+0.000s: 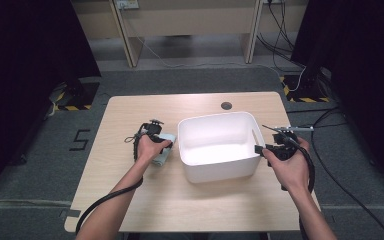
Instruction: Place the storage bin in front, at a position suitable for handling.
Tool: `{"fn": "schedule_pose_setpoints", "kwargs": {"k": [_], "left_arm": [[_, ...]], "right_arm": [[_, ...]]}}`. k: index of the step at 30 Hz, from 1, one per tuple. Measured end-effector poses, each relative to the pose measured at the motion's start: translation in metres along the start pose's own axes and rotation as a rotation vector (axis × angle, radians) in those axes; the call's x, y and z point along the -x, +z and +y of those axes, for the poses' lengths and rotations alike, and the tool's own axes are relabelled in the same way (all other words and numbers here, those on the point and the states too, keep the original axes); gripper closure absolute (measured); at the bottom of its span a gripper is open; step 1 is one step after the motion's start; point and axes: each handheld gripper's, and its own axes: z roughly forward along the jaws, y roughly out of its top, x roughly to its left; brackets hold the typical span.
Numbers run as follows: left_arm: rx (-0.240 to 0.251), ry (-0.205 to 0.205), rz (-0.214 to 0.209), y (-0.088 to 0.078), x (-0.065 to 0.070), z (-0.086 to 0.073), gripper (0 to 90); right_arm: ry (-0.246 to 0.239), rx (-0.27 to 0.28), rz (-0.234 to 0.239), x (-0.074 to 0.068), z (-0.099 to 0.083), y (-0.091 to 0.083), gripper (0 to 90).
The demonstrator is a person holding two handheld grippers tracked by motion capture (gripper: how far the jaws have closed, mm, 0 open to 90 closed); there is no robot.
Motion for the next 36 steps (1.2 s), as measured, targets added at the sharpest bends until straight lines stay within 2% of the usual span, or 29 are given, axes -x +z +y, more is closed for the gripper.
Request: {"fn": "schedule_pose_setpoints", "kwargs": {"k": [1,3,5,7,8,9,10,11,12,13,14,16,19,21,24,26,28,29,30,33,34,35,36], "left_arm": [[0.008,0.004,0.004,-0.001,0.001,0.0,25.6],[-0.017,0.019,-0.002,0.001,0.003,0.0,25.2],[-0.029,0.014,-0.006,0.007,0.003,-0.002,24.7],[-0.029,0.039,0.007,0.008,0.005,-0.002,23.2],[-0.031,0.056,0.016,0.008,0.006,-0.002,23.8],[-0.031,0.056,0.016,0.008,0.006,-0.002,26.6],[-0.024,0.082,-0.002,0.006,0.009,-0.002,32.8],[-0.024,0.082,-0.002,0.006,0.009,-0.002,40.4],[-0.013,0.091,-0.013,0.005,0.011,-0.003,40.4],[0.008,0.102,-0.031,0.004,0.011,-0.004,64.5],[0.015,0.103,-0.042,0.004,0.011,-0.005,71.4],[0.02,0.102,-0.051,0.004,0.01,-0.006,78.3],[0.007,0.102,-0.061,0.001,0.009,-0.008,80.3],[0.049,0.098,-0.101,-0.017,0.007,-0.016,80.7],[0.175,0.097,-0.136,-0.058,0.011,-0.033,80.7],[0.251,0.129,-0.164,-0.092,0.021,-0.055,80.7],[0.31,0.17,-0.194,-0.122,0.036,-0.084,80.7],[0.31,0.17,-0.194,-0.122,0.036,-0.084,80.7],[0.378,0.183,-0.221,-0.146,0.05,-0.113,80.8],[0.442,0.191,-0.27,-0.165,0.071,-0.144,80.8],[0.442,0.191,-0.27,-0.165,0.071,-0.144,80.8],[0.438,0.221,-0.288,-0.163,0.084,-0.152,80.7],[0.438,0.221,-0.288,-0.163,0.084,-0.152,80.7]], "right_arm": [[-0.003,0.003,-0.002,0.0,0.0,0.0,62.0],[0.001,0.002,0.001,0.0,0.001,-0.001,62.0],[0.0,0.001,-0.001,0.0,0.001,0.0,61.9],[-0.001,-0.002,-0.001,0.0,0.0,0.0,61.6],[-0.003,-0.002,-0.002,-0.001,0.0,0.0,61.5],[-0.003,-0.002,-0.002,-0.001,0.0,0.0,61.5],[-0.008,-0.003,-0.005,-0.001,0.0,0.001,61.3],[-0.006,-0.003,-0.006,-0.001,0.0,0.001,61.3],[-0.006,-0.003,-0.006,-0.001,0.0,0.001,61.3],[-0.012,-0.003,-0.012,-0.002,0.0,0.002,61.4],[-0.017,-0.006,-0.017,-0.002,-0.001,0.001,61.6],[-0.019,-0.001,-0.02,-0.003,-0.002,0.0,62.2],[-0.023,0.019,-0.029,-0.005,-0.006,-0.004,65.0],[-0.005,0.035,-0.039,-0.007,-0.009,-0.005,66.3],[0.007,0.049,-0.083,-0.013,-0.011,-0.005,68.0],[-0.01,0.052,-0.112,-0.017,-0.011,-0.004,68.4],[-0.003,0.051,-0.115,-0.02,-0.011,-0.003,68.1],[0.001,0.053,-0.11,-0.021,-0.011,-0.003,67.8],[0.004,0.054,-0.108,-0.021,-0.011,-0.002,67.7],[0.002,0.06,-0.112,-0.023,-0.012,-0.002,67.6],[0.008,0.058,-0.113,-0.024,-0.013,-0.002,67.6],[0.008,0.055,-0.116,-0.026,-0.013,-0.002,67.6],[0.008,0.055,-0.116,-0.026,-0.013,-0.002,67.6]]}}
